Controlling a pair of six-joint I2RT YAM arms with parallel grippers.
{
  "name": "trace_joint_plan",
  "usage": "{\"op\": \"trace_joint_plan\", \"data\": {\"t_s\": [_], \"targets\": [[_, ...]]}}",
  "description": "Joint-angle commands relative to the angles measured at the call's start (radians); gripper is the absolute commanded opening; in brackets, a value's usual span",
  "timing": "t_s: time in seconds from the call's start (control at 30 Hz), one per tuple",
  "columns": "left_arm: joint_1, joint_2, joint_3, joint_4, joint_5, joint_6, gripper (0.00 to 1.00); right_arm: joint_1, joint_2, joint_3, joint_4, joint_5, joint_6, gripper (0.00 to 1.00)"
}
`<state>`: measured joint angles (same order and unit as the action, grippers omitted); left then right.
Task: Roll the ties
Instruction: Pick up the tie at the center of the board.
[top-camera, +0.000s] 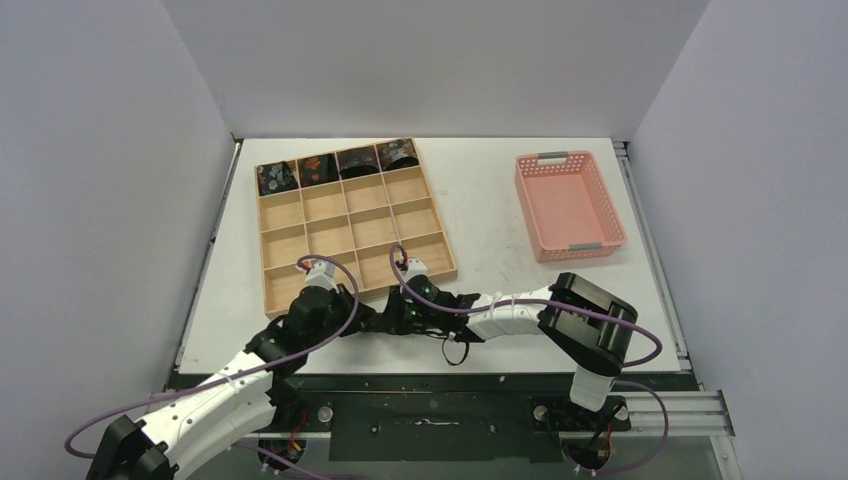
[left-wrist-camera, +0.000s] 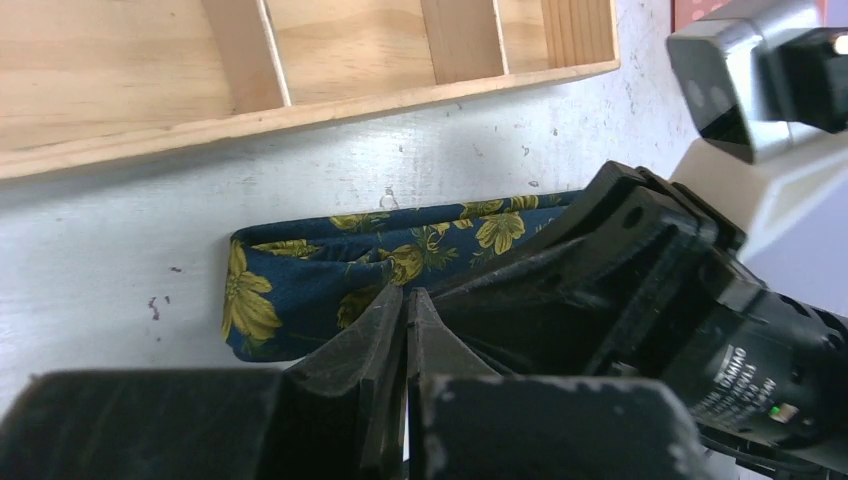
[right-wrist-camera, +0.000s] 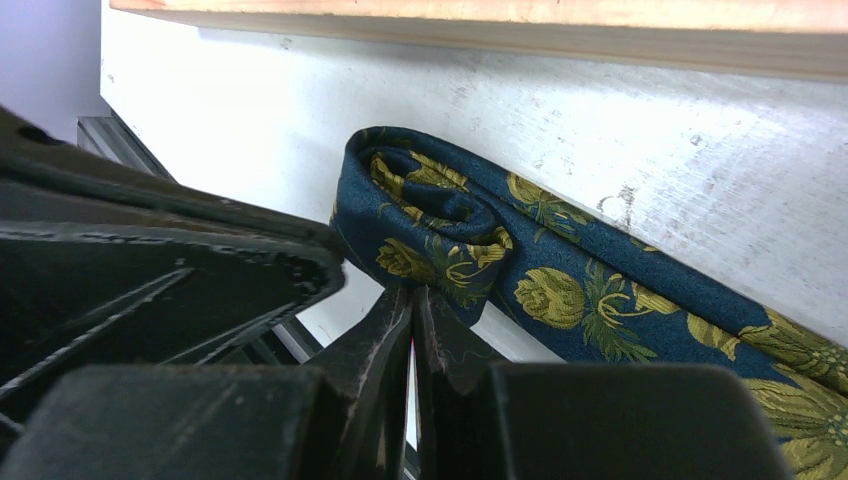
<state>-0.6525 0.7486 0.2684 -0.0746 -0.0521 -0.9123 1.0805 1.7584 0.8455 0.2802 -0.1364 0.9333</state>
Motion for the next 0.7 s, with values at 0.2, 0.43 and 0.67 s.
{"op": "trace_joint_plan", "data": {"t_s": [0.2, 0.43, 0.67], "targets": [[0.01, -0.207, 0.0, -0.235, -0.138, -0.009, 0.27, -0.035, 0.024, -0.035, 0.087, -0.006, 0.035, 0.05], [0.014, -0.17, 0.007, -0.229, -0.141, -0.018, 0.65, -0.039, 0.046, -0.06, 0.101, -0.006, 0.032, 0.05], [0.032, -0.039, 0.066, -0.195, -0.12, 0.048, 0.68, -0.047, 0.058, -0.067, 0.108, -0.013, 0.02, 0.05]]}}
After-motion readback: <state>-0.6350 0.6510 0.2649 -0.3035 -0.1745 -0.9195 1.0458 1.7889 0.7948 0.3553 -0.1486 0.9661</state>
